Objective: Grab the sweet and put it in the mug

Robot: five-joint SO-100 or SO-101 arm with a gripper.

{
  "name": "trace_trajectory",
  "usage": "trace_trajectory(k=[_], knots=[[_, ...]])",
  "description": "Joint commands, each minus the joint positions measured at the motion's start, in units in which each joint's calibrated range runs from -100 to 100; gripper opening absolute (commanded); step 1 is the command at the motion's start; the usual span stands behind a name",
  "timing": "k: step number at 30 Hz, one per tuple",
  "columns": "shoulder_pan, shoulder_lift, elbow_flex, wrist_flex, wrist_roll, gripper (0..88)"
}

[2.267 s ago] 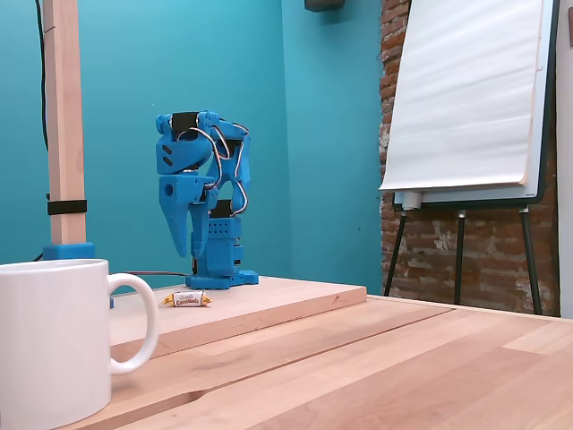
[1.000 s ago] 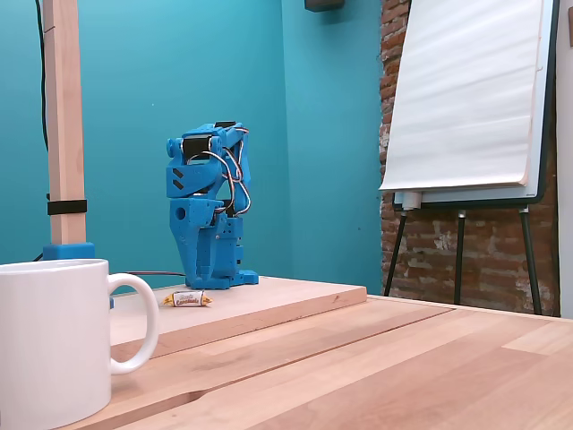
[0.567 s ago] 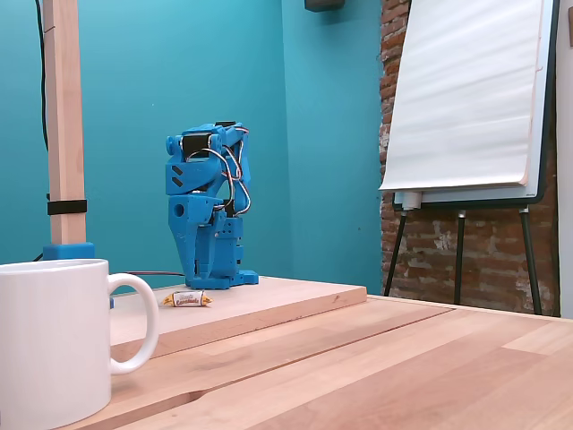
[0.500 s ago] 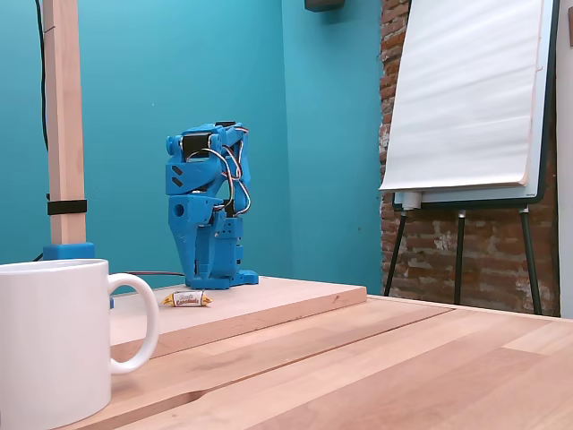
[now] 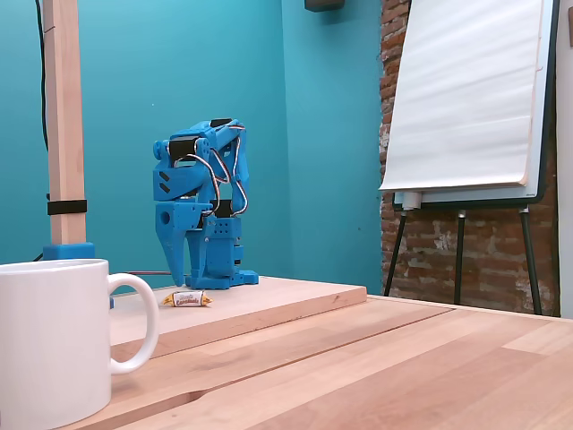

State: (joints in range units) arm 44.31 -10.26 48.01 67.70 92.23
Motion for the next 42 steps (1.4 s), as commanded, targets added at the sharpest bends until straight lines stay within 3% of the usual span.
trace_trajectory(k=[1, 34, 42], knots=[[0.6, 2.1, -3.7, -0.6, 0.1, 15.0], [-3.4, 9.1, -2.7, -4.8, -0.1, 15.0], [-3.4, 10.6, -0.5, -10.8, 0.0, 15.0]])
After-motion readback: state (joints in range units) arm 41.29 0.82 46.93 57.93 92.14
